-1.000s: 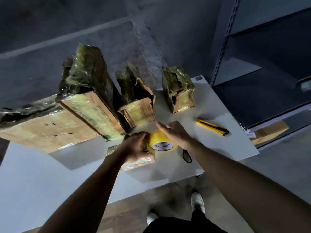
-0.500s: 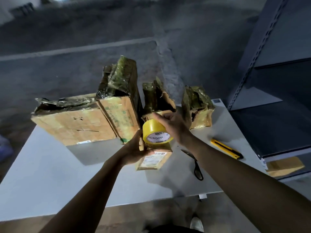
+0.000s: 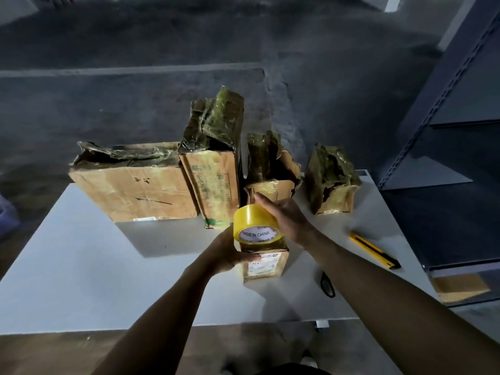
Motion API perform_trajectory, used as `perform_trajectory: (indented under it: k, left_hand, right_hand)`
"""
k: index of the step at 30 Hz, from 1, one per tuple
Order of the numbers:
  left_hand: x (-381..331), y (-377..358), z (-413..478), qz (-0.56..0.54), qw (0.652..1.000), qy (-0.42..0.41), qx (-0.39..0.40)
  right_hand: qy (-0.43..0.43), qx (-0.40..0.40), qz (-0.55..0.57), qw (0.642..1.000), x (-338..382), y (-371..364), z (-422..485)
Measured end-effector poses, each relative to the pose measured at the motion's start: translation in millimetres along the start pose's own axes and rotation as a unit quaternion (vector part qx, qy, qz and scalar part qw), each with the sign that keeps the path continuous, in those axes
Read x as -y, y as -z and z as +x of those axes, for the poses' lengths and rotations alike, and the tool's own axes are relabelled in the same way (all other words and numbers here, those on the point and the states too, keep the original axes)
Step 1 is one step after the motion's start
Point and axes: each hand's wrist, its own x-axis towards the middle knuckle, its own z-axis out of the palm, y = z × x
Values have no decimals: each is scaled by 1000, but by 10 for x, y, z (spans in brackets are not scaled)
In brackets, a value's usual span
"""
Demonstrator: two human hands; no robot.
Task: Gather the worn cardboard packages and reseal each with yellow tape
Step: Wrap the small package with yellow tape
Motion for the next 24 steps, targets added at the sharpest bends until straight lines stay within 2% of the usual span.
perform_trajectory:
  k: [5,7,10,12,16,24]
  left_hand:
    - [60,20,3,14,999,12,-26]
    - [75,46,-11,32,999,10,-37]
    - [79,78,-30,42,998,-4,-36]
    - [65,90,-40,52,998,-5,-26]
    - [17,101,-57,68,998,13,-7]
    - [-104,96,-33,91,995,45,27]
  right_hand:
    - [58,-94,-169,979,255,107,66]
    - [88,-101,-223,965,260,279,83]
    - [87,-87,-288,950,173,515,67]
    - [70,-67,-294,951,90,567,35]
    - [22,-79,-322,943,-64,581,-78]
    - [-9,-79,-288,954,-139,702,-137]
